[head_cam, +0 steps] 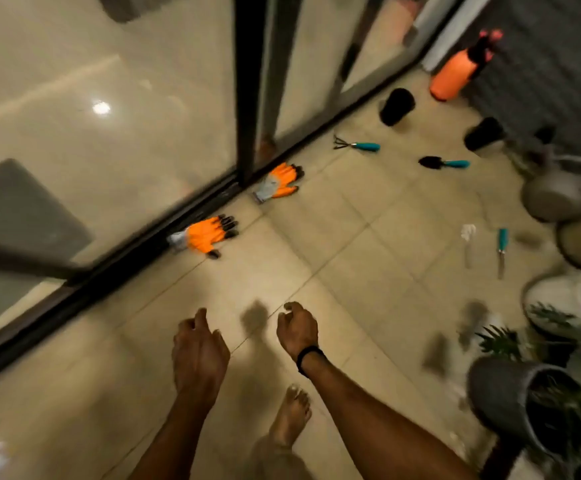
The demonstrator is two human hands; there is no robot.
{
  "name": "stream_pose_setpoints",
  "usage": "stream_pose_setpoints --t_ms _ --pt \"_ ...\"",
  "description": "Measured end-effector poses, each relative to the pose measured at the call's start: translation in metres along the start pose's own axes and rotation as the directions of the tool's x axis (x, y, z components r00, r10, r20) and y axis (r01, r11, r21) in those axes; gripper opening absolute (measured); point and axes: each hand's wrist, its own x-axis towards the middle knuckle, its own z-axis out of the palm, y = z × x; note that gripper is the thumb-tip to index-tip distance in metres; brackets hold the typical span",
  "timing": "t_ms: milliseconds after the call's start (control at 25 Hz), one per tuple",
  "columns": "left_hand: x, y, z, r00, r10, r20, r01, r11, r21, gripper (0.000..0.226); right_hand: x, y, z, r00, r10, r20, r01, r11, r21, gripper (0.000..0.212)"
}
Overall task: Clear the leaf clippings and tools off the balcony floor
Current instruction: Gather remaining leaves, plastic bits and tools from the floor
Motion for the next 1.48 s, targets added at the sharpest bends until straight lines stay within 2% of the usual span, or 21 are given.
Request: stream_pose_setpoints --t_ms 120,320,440,600,680,840,960,1080,1200,1280,1400,1480 --pt "0.018 0.104 0.032 0.988 0.134 0.082 -0.141 0.986 0.088 0.056 0.046 0.046 -0.098 0.992 0.128 -0.018 -0.127 0.990 0.054 0.035" --pt "0.049 0.275 0.096 0.918 0.327 0.226 -0.372 0.907 0.198 0.056 0.115 0.130 -0.239 0.933 0.338 -0.126 -0.302 0.923 0.239 0.035" --pt "0.070 0.358 0.142 0.835 0.442 0.328 -0.527 0.813 0.246 0.056 0.148 0.172 -0.314 0.880 0.442 -0.176 -0.351 0.853 0.386 0.037" --pt "0.082 0.481 0.198 0.745 0.496 0.446 -0.642 0.714 0.279 0.054 0.189 0.227 -0.390 0.779 0.591 -0.211 -0.424 0.743 0.517 0.038" --pt "0.083 0.532 0.226 0.670 0.566 0.482 -0.733 0.606 0.308 0.055 0.204 0.250 -0.415 0.759 0.624 -0.186 -0.447 0.707 0.547 0.039" --pt "0.077 0.620 0.288 0.596 0.558 0.577 -0.798 0.493 0.347 0.054 0.240 0.299 -0.450 0.713 0.683 -0.161 -0.463 0.630 0.624 0.037" --pt "0.073 0.683 0.343 0.560 0.549 0.621 -0.821 0.470 0.324 0.054 0.277 0.336 -0.472 0.709 0.690 -0.145 -0.464 0.612 0.640 0.040" --pt "0.088 0.738 0.399 0.495 0.576 0.651 -0.867 0.381 0.321 0.052 0.332 0.368 -0.495 0.708 0.702 -0.083 -0.483 0.566 0.668 0.049" --pt "0.112 0.778 0.460 0.510 0.563 0.650 -0.858 0.382 0.342 0.048 0.395 0.395 -0.509 0.744 0.662 -0.090 -0.463 0.607 0.646 0.056" --pt "0.132 0.799 0.507 0.488 0.580 0.652 -0.869 0.394 0.301 0.046 0.443 0.414 -0.512 0.743 0.659 -0.113 -0.461 0.627 0.628 0.060" --pt "0.175 0.828 0.578 0.417 0.610 0.673 -0.909 0.291 0.299 0.053 0.516 0.433 -0.499 0.774 0.607 -0.180 -0.422 0.708 0.566 0.068" --pt "0.203 0.851 0.629 0.367 0.615 0.698 -0.929 0.199 0.313 0.066 0.560 0.451 -0.480 0.775 0.596 -0.212 -0.422 0.737 0.528 0.072"
